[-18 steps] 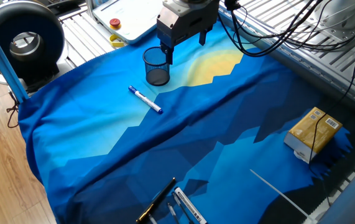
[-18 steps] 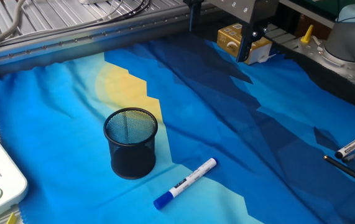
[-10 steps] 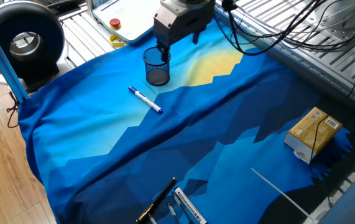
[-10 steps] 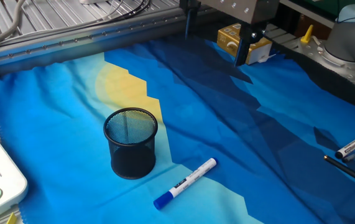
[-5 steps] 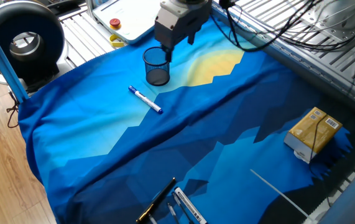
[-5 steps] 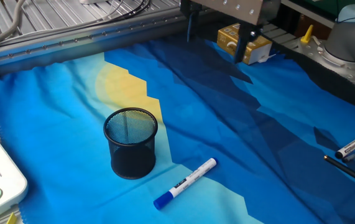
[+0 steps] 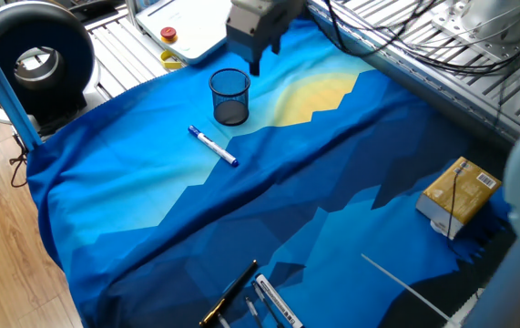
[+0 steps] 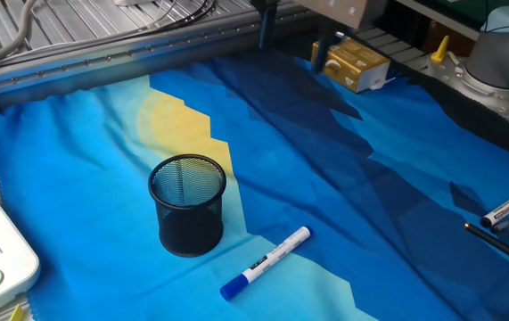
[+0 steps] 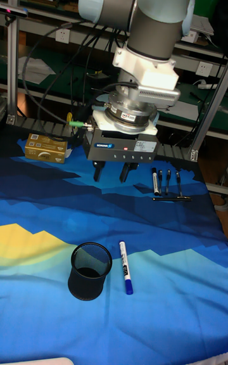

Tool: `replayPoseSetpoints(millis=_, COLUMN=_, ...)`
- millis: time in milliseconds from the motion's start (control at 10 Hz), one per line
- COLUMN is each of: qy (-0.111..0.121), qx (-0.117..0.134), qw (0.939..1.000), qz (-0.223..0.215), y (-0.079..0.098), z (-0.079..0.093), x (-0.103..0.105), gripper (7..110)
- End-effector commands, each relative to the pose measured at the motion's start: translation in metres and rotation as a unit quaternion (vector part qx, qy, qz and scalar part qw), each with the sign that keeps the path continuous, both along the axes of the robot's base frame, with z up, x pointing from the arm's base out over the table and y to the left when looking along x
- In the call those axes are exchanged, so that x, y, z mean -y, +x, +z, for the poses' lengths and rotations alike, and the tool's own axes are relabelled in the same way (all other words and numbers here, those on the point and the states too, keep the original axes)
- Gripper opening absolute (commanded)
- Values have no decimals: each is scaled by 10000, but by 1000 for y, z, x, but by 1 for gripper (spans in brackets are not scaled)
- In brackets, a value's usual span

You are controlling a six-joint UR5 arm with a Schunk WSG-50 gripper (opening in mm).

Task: Put the pen into the pen holder

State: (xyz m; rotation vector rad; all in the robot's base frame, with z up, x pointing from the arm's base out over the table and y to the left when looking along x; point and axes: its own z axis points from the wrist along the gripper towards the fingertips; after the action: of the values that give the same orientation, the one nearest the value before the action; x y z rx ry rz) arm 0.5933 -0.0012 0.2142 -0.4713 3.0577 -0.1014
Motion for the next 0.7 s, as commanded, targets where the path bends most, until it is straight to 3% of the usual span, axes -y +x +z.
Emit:
replayPoseSetpoints(millis=0, qy=102, qx=127, qw=9997, qz=187, y=32, z=2, x=-14, gripper=44)
replayPoseSetpoints(millis=300, qy=261, qx=-74, qw=9992, qz=284, y=31, z=-6, x=-37, gripper=44)
replayPoseSetpoints(millis=600, qy=271, qx=-220, qw=9993, qz=110, y=18, z=-23, x=-46, gripper=44)
